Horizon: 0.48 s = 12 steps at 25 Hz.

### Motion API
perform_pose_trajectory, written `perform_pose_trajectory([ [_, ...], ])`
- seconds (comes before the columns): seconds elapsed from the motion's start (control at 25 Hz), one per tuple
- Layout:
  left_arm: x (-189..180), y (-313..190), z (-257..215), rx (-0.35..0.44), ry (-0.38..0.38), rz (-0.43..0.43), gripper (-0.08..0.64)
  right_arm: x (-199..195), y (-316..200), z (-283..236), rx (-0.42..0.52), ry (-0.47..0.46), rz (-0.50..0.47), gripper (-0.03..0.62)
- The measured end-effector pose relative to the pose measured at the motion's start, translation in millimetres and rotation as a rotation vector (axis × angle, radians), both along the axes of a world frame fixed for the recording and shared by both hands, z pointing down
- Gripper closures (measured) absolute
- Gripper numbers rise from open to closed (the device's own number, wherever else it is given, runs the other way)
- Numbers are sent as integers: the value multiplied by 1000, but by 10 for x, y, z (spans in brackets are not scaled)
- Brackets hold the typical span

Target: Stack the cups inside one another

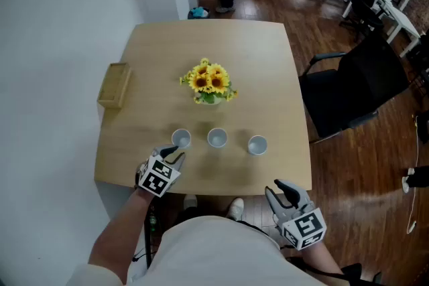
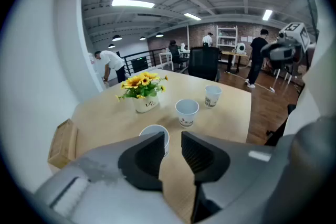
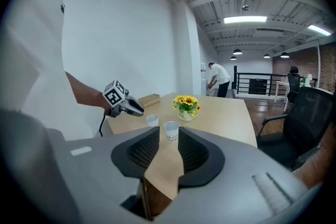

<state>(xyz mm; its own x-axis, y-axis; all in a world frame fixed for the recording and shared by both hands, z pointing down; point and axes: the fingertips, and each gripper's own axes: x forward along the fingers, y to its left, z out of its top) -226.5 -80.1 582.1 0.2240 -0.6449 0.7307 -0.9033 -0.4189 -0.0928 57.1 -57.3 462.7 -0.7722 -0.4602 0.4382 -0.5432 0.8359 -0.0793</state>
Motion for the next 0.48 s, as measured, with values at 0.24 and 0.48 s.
perform_pose_trajectory([
  [0.24, -113, -93, 496, -169, -128, 93, 434, 5, -113, -41, -9, -7, 62, 474],
  [0.48, -124, -158, 728, -226, -242, 205, 435, -64, -102, -17, -22, -1, 107, 474],
])
